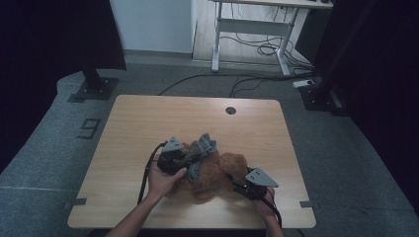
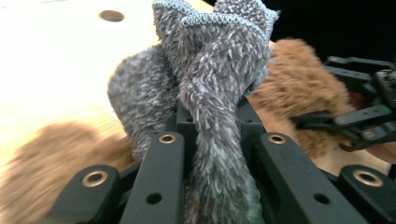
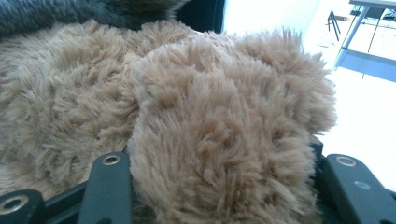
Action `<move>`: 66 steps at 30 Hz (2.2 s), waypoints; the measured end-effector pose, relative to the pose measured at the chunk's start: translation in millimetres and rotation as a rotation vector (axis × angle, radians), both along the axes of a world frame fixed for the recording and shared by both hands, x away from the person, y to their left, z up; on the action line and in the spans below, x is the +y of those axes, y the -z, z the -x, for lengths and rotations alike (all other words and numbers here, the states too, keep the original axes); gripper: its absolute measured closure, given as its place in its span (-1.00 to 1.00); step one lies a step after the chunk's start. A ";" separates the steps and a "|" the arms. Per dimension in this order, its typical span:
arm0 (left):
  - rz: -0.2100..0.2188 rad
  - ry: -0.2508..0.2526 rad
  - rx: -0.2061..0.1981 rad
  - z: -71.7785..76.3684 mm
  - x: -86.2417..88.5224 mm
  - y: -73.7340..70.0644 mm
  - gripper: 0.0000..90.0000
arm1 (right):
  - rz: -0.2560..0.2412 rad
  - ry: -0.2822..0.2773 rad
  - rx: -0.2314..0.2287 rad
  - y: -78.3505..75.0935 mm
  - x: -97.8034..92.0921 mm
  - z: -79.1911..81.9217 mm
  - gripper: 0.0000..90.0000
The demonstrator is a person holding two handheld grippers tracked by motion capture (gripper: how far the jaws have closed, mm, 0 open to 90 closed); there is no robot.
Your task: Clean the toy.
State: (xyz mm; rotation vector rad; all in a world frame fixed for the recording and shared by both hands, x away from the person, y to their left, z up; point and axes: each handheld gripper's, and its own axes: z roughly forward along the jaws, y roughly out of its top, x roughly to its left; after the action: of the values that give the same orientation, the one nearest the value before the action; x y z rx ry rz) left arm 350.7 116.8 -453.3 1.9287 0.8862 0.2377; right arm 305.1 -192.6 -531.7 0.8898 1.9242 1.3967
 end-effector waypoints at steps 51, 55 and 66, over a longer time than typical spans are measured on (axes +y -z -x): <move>-0.146 0.080 0.036 -17.7 -57.5 -8.7 0.72 | -0.049 0.006 0.030 5.0 -4.2 -3.6 -0.10; -0.148 0.007 0.035 -22.8 -25.5 -8.8 0.71 | -0.051 0.008 0.029 5.3 -4.2 -3.5 -0.10; -0.172 -0.139 0.150 -34.0 45.0 34.8 0.71 | -0.058 0.013 0.031 6.3 -4.5 -3.8 -0.10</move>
State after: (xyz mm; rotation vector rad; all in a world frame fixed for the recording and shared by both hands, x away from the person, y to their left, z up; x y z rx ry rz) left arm 384.6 161.8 -488.1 2.0667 1.1323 0.2614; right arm 308.9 -197.1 -538.0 0.9547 1.9059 1.4452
